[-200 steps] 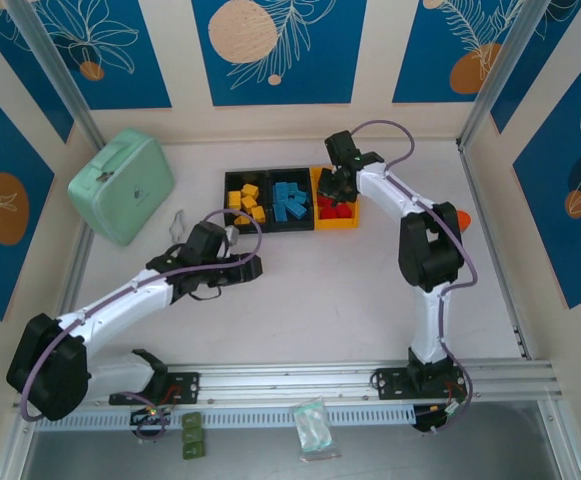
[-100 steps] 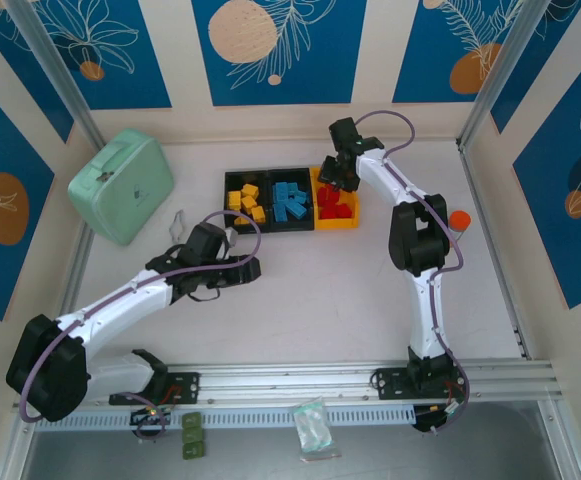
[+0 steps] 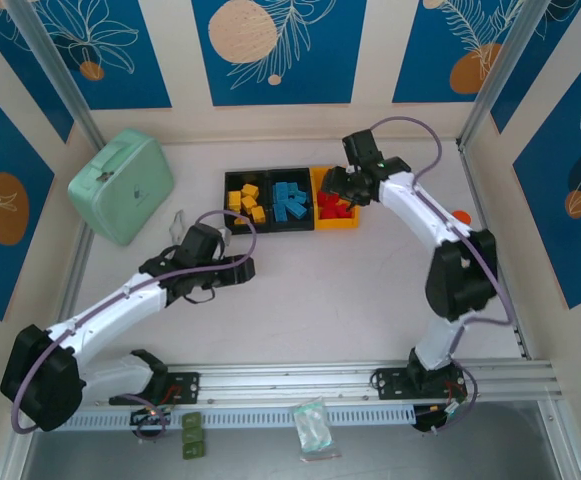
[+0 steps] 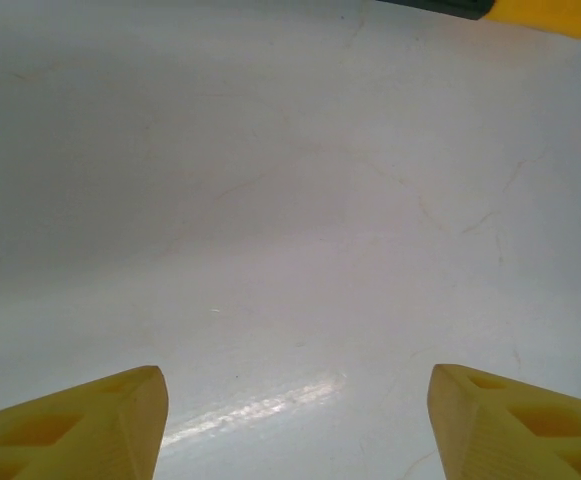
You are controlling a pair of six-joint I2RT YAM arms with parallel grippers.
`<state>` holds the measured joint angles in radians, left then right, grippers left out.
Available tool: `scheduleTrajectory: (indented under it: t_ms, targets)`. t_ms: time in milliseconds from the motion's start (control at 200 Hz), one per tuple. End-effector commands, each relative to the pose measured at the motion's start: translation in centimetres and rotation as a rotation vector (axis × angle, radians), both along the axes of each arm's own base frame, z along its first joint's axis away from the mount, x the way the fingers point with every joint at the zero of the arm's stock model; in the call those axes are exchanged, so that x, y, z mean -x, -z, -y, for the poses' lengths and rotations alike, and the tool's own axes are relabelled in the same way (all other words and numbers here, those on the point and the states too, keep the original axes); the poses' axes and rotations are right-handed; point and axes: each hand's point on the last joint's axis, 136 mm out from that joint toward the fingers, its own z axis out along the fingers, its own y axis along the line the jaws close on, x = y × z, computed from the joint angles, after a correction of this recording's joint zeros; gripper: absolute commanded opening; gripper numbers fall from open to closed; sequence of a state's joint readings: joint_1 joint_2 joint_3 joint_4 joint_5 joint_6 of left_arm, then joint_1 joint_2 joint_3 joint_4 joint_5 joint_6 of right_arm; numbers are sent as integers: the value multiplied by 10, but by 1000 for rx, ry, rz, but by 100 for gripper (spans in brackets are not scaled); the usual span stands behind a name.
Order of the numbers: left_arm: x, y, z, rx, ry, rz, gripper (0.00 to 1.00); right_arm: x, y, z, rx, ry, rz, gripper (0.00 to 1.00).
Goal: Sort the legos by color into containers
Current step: Place the lego in the container, then reset both arms
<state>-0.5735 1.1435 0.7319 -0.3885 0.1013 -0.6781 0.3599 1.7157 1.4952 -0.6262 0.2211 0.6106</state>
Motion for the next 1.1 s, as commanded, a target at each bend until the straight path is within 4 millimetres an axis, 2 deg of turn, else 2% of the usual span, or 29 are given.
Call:
scheduleTrajectory:
  t_ms: [0, 85, 135, 220, 235, 245, 385, 470, 530, 595, 690, 745, 785, 820, 925, 1066, 1091]
  targets:
    - [-12, -15, -24, -71, -50, 59, 85, 19, -1, 5, -14, -23, 56, 67]
    - [-20, -23, -40, -109, -81, 89, 88, 40, -3, 14, -5, -30, 95, 74]
    - [-25, -29, -51, -133, -105, 110, 100, 51, -4, 20, 1, -35, 125, 77]
    - [-33, -40, -67, -174, -132, 148, 100, 69, -4, 33, 19, -18, 156, 85]
    - [-34, -41, -70, -185, -137, 156, 99, 72, -1, 36, 22, -13, 151, 97]
    - [-35, -42, -72, -193, -140, 159, 99, 74, -1, 38, 22, -9, 152, 100]
    - [-50, -58, -107, -316, -220, 244, 99, 95, 8, 68, 54, 56, 157, 99]
    - [-58, -64, -133, -411, -284, 301, 99, 99, 16, 100, 170, 160, 177, 99]
    - [-64, -66, -147, -469, -298, 364, 99, 100, 22, 126, 284, 252, 199, 99]
    - [-69, -69, -162, -512, -330, 432, 99, 97, 24, 146, 404, 305, 252, 99]
    - [-73, -69, -190, -612, -434, 546, 99, 83, 27, 148, 538, 245, 401, 99]
    - [-77, -68, -202, -641, -491, 618, 99, 77, 31, 148, 553, 225, 462, 99]
    - [-79, -60, -209, -648, -520, 632, 99, 73, 36, 151, 544, 230, 490, 99]
    - [-85, -58, -212, -625, -544, 647, 99, 69, 41, 158, 527, 262, 496, 99]
    - [-106, -31, -209, -613, -512, 653, 99, 63, 59, 175, 521, 312, 507, 99]
    - [-122, 1, -200, -654, -428, 709, 99, 51, 57, 168, 499, 252, 635, 99]
    - [-126, -4, -199, -660, -428, 749, 99, 50, 56, 169, 483, 246, 656, 99]
